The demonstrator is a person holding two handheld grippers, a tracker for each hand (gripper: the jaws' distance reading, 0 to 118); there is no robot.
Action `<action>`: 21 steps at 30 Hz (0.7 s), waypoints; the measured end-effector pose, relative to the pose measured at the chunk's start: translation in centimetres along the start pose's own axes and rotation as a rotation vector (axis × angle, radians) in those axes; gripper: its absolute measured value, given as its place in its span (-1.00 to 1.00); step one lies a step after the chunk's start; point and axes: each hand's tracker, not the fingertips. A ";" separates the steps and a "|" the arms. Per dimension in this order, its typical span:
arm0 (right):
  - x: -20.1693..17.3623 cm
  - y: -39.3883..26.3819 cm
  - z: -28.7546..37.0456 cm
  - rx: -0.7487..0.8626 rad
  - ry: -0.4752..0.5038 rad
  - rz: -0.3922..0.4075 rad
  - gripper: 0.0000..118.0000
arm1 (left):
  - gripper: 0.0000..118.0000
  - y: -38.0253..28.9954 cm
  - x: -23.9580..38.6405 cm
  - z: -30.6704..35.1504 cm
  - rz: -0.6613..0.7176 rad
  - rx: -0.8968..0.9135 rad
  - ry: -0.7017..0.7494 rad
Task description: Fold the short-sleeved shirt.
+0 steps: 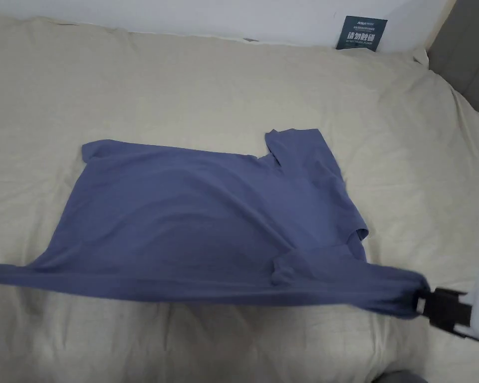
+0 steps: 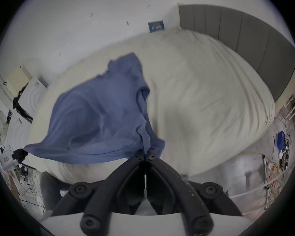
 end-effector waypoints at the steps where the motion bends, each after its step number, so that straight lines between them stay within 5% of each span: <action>1: -0.3 1.3 -0.1 0.022 0.006 -0.003 -0.94 | -0.98 1.0 0.3 -0.5 0.007 0.014 0.000; 11: -4.4 11.9 -9.3 0.019 -0.136 0.066 -0.94 | -0.98 8.9 5.1 -12.3 -0.016 0.014 0.046; 19: -4.3 14.3 -18.7 -0.097 -0.198 -0.007 -0.94 | -0.98 9.2 7.4 -22.6 -0.104 -0.128 0.135; 21: -4.2 14.3 -19.7 -0.098 -0.196 -0.019 -0.86 | -0.81 8.9 7.3 -23.6 -0.102 -0.148 0.149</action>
